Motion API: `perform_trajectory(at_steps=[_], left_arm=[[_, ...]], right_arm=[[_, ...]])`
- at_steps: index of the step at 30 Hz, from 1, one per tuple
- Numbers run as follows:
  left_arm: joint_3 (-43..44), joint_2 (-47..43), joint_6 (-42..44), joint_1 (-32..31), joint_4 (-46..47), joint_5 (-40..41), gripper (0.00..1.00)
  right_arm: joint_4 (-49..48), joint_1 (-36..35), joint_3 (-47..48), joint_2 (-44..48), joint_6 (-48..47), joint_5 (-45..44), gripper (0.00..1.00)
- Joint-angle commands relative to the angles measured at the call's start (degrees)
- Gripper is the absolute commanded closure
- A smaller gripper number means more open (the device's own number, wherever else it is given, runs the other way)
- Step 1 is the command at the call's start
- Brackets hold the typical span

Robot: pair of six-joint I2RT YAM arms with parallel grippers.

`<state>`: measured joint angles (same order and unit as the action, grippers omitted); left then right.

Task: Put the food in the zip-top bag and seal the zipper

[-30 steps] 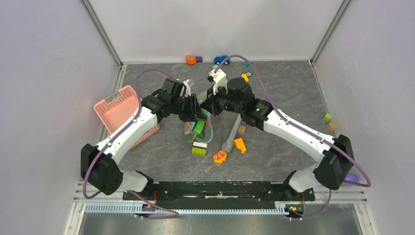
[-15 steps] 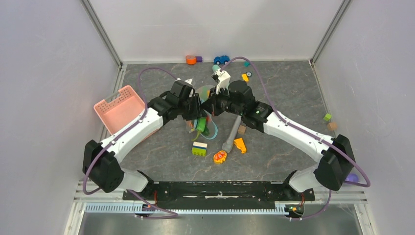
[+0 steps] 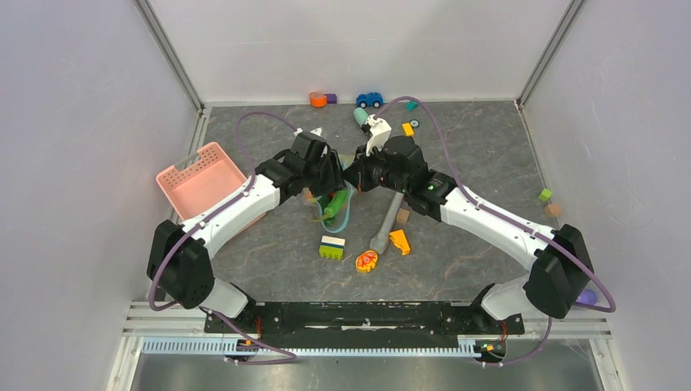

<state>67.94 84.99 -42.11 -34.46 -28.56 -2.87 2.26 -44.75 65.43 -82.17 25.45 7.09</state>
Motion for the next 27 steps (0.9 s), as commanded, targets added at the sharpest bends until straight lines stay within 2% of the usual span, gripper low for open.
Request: perform_trajectory(at_steps=[1,4,5,6,7,15,20,27], left_arm=[[-0.32,-2.35,-0.53,-0.77,5.36,-0.19,0.42],[-0.71,-4.66,0.91,-1.45,2.77,-0.29,0.37],[-0.66,-5.50,1.52,-1.81,1.96,-0.46,0.31],[-0.52,-6.31,2.40,-2.09,1.02,-0.98,0.13],[-0.30,-7.30,3.13,-2.42,0.23,-1.65,0.01],[-1.86,-17.83,6.57,-3.42,-3.52,-4.14,0.00],[-3.70,-23.93,7.88,-3.42,-6.74,-1.80,0.00],[-6.69,-29.97,8.02,-3.42,-4.08,-1.82,0.00]], right_arm=[[-2.45,-1.56,2.91,1.69,-0.26,1.58,1.00],[-0.07,-1.11,4.66,0.72,-1.08,0.26,1.00],[0.09,-0.89,4.94,0.51,-1.12,0.18,1.00],[0.22,-0.75,5.27,0.31,-1.16,0.11,1.00],[0.21,-0.56,5.45,0.28,-1.12,-0.09,1.00],[0.54,0.64,5.37,0.38,-1.81,-0.15,1.00],[0.47,1.68,4.57,1.26,-2.46,1.61,1.00],[-0.55,2.56,2.87,1.57,-3.40,6.94,1.00]])
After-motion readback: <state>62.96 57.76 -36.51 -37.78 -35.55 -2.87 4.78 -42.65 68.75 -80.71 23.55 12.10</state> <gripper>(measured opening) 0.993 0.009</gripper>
